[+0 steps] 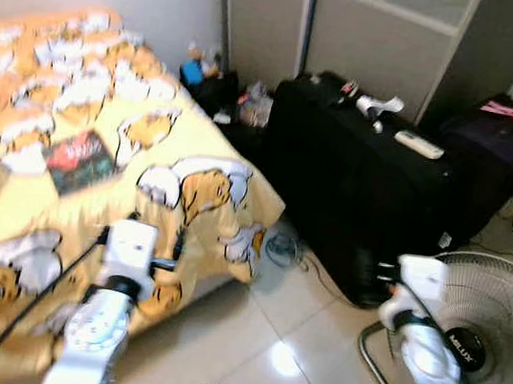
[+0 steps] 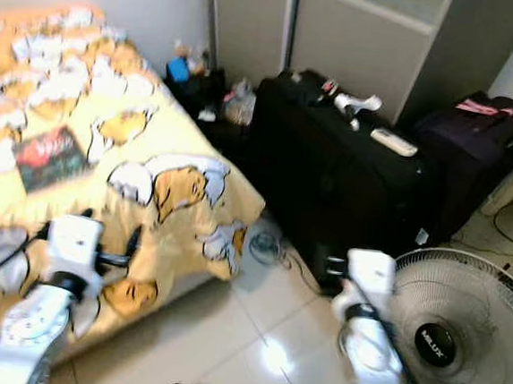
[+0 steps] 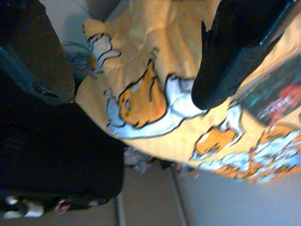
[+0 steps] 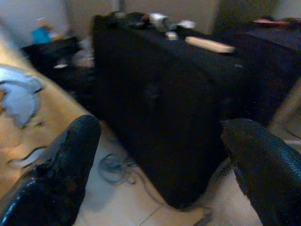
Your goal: Clean up the room
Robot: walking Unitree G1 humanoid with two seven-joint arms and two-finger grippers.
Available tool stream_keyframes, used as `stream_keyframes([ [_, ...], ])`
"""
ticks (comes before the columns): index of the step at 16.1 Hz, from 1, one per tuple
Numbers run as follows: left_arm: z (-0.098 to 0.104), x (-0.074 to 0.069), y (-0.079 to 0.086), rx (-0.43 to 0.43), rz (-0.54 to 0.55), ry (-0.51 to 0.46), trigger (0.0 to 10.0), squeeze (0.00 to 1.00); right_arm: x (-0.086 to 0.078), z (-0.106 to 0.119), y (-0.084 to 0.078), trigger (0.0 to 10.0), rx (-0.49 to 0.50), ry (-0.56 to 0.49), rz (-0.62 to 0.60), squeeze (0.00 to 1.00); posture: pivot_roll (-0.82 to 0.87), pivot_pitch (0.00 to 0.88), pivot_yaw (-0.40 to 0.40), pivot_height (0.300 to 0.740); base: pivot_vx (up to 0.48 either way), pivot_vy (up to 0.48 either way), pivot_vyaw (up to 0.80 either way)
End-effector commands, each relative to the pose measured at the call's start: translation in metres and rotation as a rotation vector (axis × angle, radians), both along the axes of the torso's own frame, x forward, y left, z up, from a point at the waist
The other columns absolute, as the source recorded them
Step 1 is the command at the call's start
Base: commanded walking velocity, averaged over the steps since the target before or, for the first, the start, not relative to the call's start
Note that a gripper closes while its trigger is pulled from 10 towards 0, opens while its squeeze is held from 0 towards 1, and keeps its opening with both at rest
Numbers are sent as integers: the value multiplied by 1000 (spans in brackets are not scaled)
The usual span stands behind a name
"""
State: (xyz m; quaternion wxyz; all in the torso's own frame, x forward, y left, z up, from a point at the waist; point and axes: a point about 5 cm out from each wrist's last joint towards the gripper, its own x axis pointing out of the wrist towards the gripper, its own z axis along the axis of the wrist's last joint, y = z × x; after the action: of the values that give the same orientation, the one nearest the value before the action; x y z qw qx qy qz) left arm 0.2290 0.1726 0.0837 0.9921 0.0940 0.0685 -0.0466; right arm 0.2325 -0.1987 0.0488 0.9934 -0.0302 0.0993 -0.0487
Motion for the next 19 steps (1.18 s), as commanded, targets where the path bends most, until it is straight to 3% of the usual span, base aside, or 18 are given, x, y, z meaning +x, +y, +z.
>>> stream_keyframes([
  [1, 1, 4, 2, 7, -1, -1, 10000, 0, 2, 4, 4, 10000, 28, -38, 15, 1000, 18, 0, 34, 740, 0, 0, 0],
  [2, 1, 5, 2, 9, -7, 4, 10000, 0, 1, 1, 5, 10000, 76, -7, -11, 0, 16, 0, 36, 740, 0, 0, 0],
  [3, 1, 7, 2, 11, -9, 6, 10000, 0, 0, 3, 7, 10000, 149, -46, -9, 0, 13, 0, 38, 740, 0, 0, 0],
  [5, 1, 9, 2, 12, -14, 8, 10000, 0, -1, 5, 8, 10000, 195, -51, -3, 0, 3, 0, 47, 740, 0, 0, 0],
  [6, 0, 10, 2, 11, -16, 10, 10000, 0, -1, 8, 6, 10000, 141, -84, -19, 0, -2, 0, 50, 740, 0, 0, 0],
  [7, -1, 10, 2, 8, -20, 16, 10000, 0, -2, 4, 6, 10000, 153, -37, 23, 0, -8, 0, 52, 740, 0, 292, 0],
  [10, -3, 11, 1, 6, -26, 21, 10000, 0, -5, 4, 8, 10000, 172, -32, 36, 0, -12, 0, 54, 740, 0, 301, 0],
  [19, -4, 10, 4, 16, -25, 23, 10000, 0, -3, 2, 12, 10000, 112, -16, 59, 0, -6, 0, 50, 740, 0, 299, 0],
])
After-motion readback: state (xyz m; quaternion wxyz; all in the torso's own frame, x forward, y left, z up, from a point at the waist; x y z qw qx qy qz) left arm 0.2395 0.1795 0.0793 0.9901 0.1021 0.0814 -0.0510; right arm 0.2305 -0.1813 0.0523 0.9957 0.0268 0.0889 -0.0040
